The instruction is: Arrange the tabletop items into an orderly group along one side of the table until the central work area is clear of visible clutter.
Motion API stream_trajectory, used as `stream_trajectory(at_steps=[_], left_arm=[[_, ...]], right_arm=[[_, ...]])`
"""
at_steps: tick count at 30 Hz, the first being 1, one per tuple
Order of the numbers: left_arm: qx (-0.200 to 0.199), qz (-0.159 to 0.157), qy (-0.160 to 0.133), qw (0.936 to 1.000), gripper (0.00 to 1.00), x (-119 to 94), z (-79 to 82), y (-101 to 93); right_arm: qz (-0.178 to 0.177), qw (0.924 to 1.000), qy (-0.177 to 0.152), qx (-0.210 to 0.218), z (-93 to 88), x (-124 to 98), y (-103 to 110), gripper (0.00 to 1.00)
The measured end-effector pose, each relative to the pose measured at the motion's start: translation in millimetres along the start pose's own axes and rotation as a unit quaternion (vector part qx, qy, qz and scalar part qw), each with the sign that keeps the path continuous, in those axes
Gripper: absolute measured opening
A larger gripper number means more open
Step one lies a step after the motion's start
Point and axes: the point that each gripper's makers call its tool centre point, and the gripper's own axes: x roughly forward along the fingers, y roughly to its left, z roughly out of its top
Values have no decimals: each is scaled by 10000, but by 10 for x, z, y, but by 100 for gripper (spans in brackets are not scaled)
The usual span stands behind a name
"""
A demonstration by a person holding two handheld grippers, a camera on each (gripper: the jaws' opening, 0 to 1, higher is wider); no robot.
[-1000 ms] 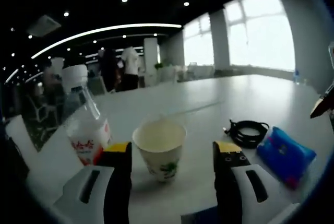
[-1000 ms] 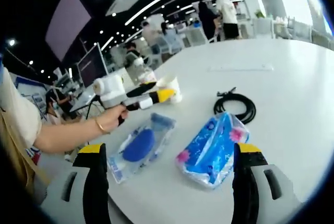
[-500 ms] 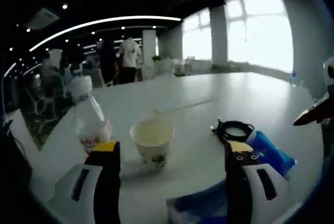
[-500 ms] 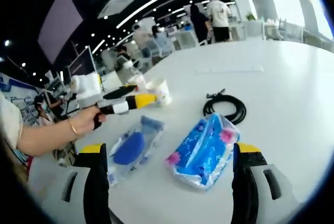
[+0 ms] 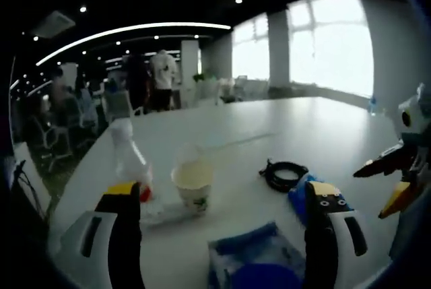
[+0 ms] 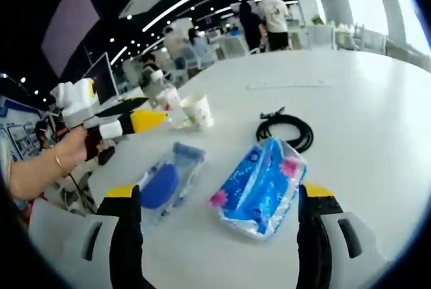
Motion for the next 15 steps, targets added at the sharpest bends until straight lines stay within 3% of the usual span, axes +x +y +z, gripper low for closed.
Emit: stream_trajectory(at_steps=[3, 6, 15], left_arm=[[39, -33, -96, 9999, 100, -91, 89, -64], [29, -216, -112, 9997, 100, -141, 152, -165], [226, -755, -42, 9969, 100, -354, 221, -500]], right_arm=[[23, 9999, 142, 59, -62, 16, -4, 95], [176, 9988, 120, 437, -65, 19, 25, 96], [-156, 9992, 329, 167, -92, 115, -83, 93]])
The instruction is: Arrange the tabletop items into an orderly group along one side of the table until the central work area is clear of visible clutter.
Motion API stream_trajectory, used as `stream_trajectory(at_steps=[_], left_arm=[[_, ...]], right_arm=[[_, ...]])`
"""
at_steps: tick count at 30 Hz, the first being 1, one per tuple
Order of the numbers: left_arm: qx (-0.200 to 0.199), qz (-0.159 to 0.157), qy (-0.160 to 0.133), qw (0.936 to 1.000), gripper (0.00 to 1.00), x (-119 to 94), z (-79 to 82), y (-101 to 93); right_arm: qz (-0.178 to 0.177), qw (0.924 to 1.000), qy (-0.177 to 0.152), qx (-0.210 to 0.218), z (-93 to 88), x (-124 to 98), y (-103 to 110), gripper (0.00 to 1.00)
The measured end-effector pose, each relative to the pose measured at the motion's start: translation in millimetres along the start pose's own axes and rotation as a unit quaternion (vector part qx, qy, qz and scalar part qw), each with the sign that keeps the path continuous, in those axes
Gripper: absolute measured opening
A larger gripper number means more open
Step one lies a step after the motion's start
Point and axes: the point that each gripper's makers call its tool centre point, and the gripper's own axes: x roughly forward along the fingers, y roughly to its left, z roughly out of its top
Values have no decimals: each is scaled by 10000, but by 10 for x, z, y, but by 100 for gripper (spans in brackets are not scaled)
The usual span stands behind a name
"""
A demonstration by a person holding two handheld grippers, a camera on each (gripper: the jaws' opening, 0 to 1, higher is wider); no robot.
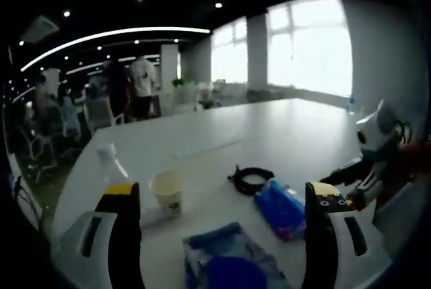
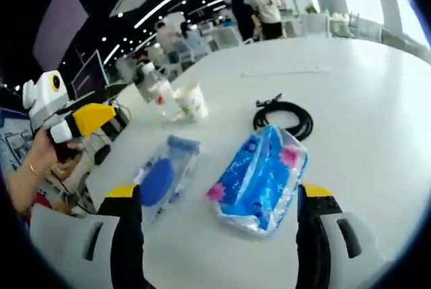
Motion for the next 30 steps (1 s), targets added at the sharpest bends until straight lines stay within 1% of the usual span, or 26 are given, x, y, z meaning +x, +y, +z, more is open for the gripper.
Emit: stream_trajectory(at_steps=[1, 3, 4, 6, 10, 12, 14, 15, 16, 17, 18, 20, 23, 24, 26, 27, 30], left_arm=[[18, -15, -4, 10000, 100, -18, 7, -25], [72, -67, 28, 9999, 100, -73, 15, -88], [64, -95, 8, 9999, 100, -115, 27, -111], [12, -167, -21, 9999, 100, -171, 39, -160], [46, -298, 199, 9993, 100, -288, -39, -253], [77, -352, 223, 9991, 100, -339, -59, -291], [76, -362, 231, 9990, 100, -381, -70, -313], [88, -357, 242, 9990, 100, -394, -76, -322], [145, -295, 281, 9991, 100, -413, -94, -312], [202, -294, 293, 9989, 100, -421, -106, -313], [232, -304, 354, 9986, 100, -433, -132, -320], [158, -278, 377, 9988, 99, -445, -150, -317], [18, -307, 307, 9991, 99, -443, -178, -322], [1, -341, 329, 9989, 99, -437, -200, -330], [-45, -384, 425, 9983, 99, -425, -261, -342], [-59, -407, 448, 9981, 99, -418, -283, -353], [-87, -425, 475, 9979, 99, -410, -314, -366]], right_arm=[[-39, 10000, 41, 1, -4, 10, -11, 93], [-147, 9998, 58, -157, 19, 30, -25, 91], [-295, 9991, 103, -280, 24, 38, -64, 91], [-429, 9977, 94, -521, 51, 59, -91, 91], [-373, 9983, 204, -409, 23, 148, -81, 86], [-449, 9973, 293, -497, -10, 205, -100, 82], [-569, 9957, 414, -603, -57, 249, -137, 80], [-569, 9958, 418, -580, -66, 276, -141, 80], [-585, 9955, 511, -551, -103, 289, -148, 78], [-587, 9955, 531, -528, -115, 291, -151, 77], [-605, 9959, 479, -481, -115, 287, -154, 76], [-604, 9963, 460, -415, -137, 283, -160, 72], [-581, 9964, 503, -354, -183, 295, -171, 65], [-573, 9962, 531, -377, -197, 303, -175, 62], [-603, 9963, 484, -376, -193, 305, -193, 51], [-595, 9960, 530, -409, -205, 310, -201, 48], [-626, 9953, 574, -471, -228, 317, -217, 46]])
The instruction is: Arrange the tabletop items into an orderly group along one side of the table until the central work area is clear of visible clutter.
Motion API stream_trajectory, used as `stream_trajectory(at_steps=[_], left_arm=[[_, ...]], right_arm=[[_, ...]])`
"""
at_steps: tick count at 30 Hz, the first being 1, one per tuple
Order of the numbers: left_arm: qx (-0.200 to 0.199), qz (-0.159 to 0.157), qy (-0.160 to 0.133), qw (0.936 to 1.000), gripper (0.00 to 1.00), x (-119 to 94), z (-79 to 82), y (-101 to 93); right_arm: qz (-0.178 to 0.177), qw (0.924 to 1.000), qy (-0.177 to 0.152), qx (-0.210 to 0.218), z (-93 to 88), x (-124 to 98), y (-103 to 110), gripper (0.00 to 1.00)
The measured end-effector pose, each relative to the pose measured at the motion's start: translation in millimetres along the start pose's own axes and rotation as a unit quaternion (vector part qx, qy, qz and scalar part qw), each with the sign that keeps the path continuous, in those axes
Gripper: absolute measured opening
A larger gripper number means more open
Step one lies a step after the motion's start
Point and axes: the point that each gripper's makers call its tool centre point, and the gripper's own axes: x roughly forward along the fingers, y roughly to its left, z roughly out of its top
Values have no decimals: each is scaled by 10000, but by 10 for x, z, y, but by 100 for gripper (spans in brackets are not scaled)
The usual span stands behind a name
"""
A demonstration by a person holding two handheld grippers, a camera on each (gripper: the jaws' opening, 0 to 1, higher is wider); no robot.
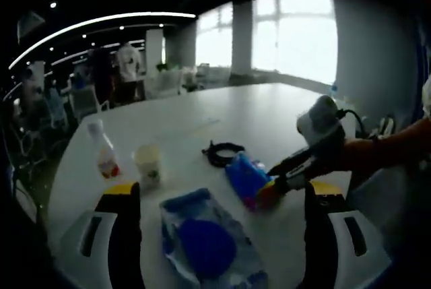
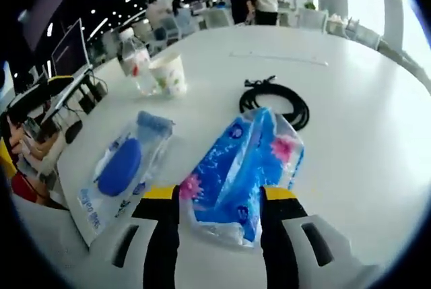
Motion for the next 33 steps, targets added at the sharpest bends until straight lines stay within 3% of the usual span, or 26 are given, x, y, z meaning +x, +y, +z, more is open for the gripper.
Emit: stream_trajectory(at_steps=[5, 10, 12, 14, 17, 22, 28, 30, 33], left_arm=[[91, 68, -8, 9999, 99, 22, -51, 23], [256, 140, 138, 9995, 98, 23, -125, 54], [282, 174, 98, 9994, 98, 22, -115, 79], [275, 185, 102, 9994, 98, 16, -113, 90], [273, 187, 61, 9994, 97, 7, -98, 88], [238, 179, 69, 9995, 96, 3, -106, 98], [234, 214, 98, 9995, 94, -5, -123, 119], [223, 224, 120, 9994, 94, -3, -134, 125], [239, 242, 129, 9993, 92, -1, -137, 137]], right_arm=[[43, 10000, 31, 74, -14, 15, 8, 39], [-206, 9994, 268, -74, -99, -7, -79, 9], [-220, 9992, 339, -53, -122, -19, -92, 3], [-183, 9990, 386, -100, -126, -26, -90, 1], [-91, 9970, 554, -525, -141, -61, -79, 1], [-48, 9943, 556, -903, -100, -98, -40, 1], [242, 9909, 386, -1266, 51, -189, 100, 1], [408, 9842, 348, -1687, 108, -219, 169, 1], [722, 9808, 180, -1800, 200, -272, 325, 1]])
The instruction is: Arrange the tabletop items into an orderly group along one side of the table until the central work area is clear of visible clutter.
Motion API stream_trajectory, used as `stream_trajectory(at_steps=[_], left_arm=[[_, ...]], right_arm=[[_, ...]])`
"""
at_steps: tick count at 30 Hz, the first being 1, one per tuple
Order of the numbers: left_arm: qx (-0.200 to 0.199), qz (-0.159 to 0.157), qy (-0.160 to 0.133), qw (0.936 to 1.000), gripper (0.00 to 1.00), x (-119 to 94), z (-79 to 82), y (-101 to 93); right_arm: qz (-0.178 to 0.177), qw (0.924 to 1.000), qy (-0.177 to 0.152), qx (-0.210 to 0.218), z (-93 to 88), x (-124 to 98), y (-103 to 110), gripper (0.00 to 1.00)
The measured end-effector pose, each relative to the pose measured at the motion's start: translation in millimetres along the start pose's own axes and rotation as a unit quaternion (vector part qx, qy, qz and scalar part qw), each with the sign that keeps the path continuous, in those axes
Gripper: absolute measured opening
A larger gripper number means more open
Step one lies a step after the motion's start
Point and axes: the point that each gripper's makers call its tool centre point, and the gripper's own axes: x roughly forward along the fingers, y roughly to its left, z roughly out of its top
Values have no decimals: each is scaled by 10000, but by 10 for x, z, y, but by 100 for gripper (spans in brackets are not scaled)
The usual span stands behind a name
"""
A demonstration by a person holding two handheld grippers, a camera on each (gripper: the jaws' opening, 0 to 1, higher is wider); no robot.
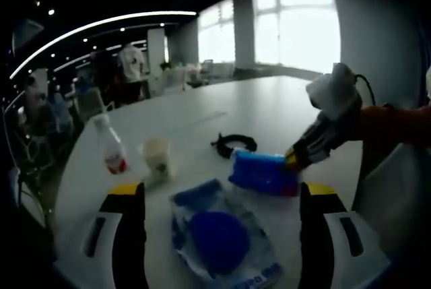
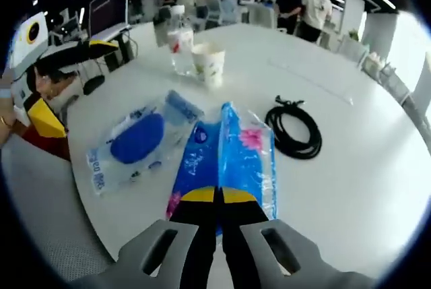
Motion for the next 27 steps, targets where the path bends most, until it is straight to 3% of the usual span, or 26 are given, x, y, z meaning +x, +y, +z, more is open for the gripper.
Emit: stream_trajectory(at_steps=[1, 6, 10, 13, 19, 22, 25, 27], left_arm=[[10, 7, 10, 10000, 92, -1, -3, 2], [-20, 48, 20, 10000, 90, -6, -15, 27], [-45, 57, 32, 10000, 86, 3, -28, 33], [-45, 23, 75, 10000, 83, 17, -49, 22], [-82, 14, 155, 9998, 74, 23, -90, 28], [-136, -17, 175, 9998, 64, 22, -104, 29], [-175, -112, 166, 9996, 48, 16, -101, -3], [-185, -133, 198, 9995, 44, 14, -110, -8]], right_arm=[[93, 9999, -75, 45, 47, -25, 44, 1], [479, 9971, -207, -551, 173, -129, 264, 1], [928, 9907, -470, -881, 283, -220, 479, 1], [1048, 9853, -462, -1265, 303, -262, 581, 1], [1133, 9794, -576, -1571, 362, -317, 686, 1], [1155, 9768, -566, -1713, 363, -327, 708, 1], [1205, 9748, -591, -1780, 371, -330, 722, 1], [1211, 9732, -631, -1852, 388, -342, 728, 1]])
